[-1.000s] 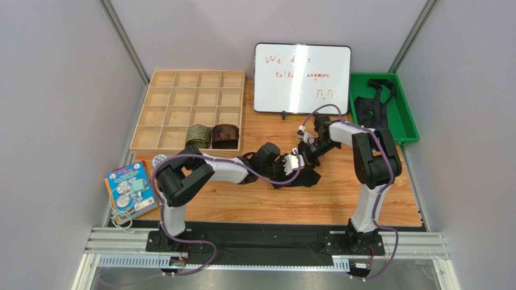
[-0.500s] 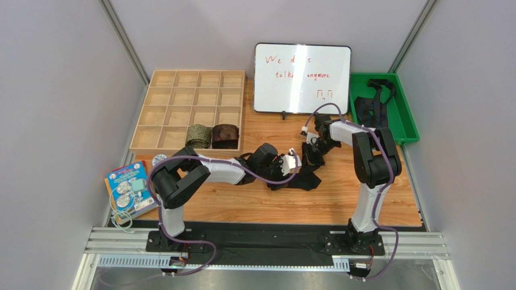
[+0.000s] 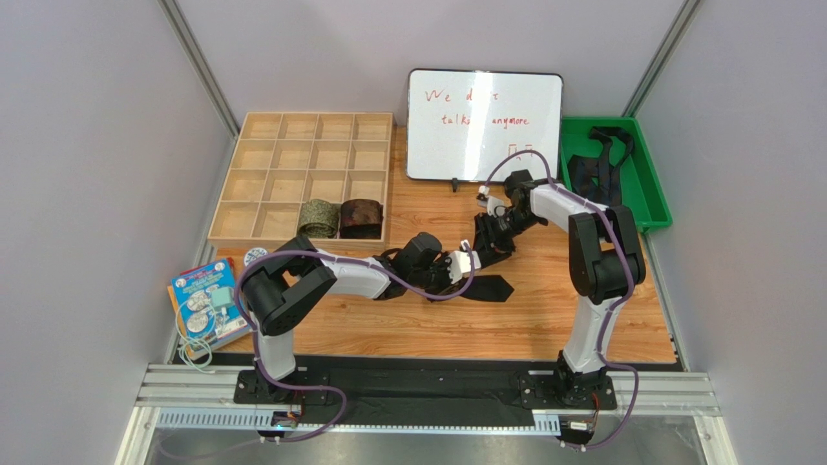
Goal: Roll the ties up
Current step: Roll the tie at the center of the board.
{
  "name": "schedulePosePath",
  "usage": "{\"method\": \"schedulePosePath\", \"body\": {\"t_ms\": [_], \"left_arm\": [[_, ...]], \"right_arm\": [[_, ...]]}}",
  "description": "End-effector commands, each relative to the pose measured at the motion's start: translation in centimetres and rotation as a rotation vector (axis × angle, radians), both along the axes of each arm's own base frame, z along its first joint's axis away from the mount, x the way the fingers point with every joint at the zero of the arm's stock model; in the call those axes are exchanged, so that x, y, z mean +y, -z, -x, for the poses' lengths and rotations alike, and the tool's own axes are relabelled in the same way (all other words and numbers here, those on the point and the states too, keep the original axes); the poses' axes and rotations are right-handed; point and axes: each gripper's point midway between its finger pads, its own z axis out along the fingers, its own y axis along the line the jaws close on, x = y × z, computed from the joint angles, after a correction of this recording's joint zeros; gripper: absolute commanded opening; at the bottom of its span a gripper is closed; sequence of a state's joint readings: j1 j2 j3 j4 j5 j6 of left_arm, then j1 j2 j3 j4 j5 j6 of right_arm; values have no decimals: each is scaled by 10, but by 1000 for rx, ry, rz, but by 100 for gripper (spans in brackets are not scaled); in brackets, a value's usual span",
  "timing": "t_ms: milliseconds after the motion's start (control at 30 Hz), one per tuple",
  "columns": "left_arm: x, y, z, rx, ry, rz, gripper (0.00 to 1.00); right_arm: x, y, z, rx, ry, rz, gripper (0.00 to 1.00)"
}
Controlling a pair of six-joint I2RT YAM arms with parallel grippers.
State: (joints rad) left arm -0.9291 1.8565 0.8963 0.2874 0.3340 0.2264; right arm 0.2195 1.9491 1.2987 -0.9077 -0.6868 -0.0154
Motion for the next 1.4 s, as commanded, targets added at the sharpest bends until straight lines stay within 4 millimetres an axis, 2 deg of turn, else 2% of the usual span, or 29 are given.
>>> {"method": "schedulePosePath", "body": {"t_ms": [0,100,267,467,567,600,633,667,700,800,833,867,933,967,1033,1100,1200,1367], "left_arm": [[42,57,28,153,-37,-208,31],[39,57,29,162,-30,-193,33],[37,54,27,167,-32,-169,35],[32,51,28,187,-24,-135,36],[32,51,27,181,-22,-133,37],[32,51,25,179,-23,-135,39],[34,50,23,182,-29,-132,41],[35,49,23,193,-34,-130,49],[37,49,22,199,-39,-129,53],[46,39,13,199,-55,-100,65],[50,29,6,186,-68,-75,68],[52,25,6,188,-66,-59,75],[54,5,-1,167,-69,-7,77],[54,1,2,166,-52,15,78],[53,-15,1,130,-42,56,79],[54,-22,6,117,-15,81,79],[55,-19,9,109,-1,91,78],[51,-15,2,50,3,116,70]], "right_arm": [[22,-40,21,54,-4,-210,41],[29,-34,34,108,-1,-235,47],[39,-22,40,144,-3,-262,54],[51,1,28,122,24,-294,55],[56,9,24,124,32,-281,49],[56,16,25,133,31,-266,34],[53,23,26,136,32,-235,25],[49,27,30,157,30,-209,16],[44,36,31,159,26,-169,0],[32,47,36,150,10,-93,0],[28,49,36,141,7,-75,0],[26,51,37,140,8,-55,0],[22,55,36,135,9,-26,0],[21,56,36,131,8,-15,0],[19,59,32,118,7,-1,0],[16,61,29,98,1,21,0],[12,63,28,71,-8,58,0],[7,70,28,46,-37,115,0]]}}
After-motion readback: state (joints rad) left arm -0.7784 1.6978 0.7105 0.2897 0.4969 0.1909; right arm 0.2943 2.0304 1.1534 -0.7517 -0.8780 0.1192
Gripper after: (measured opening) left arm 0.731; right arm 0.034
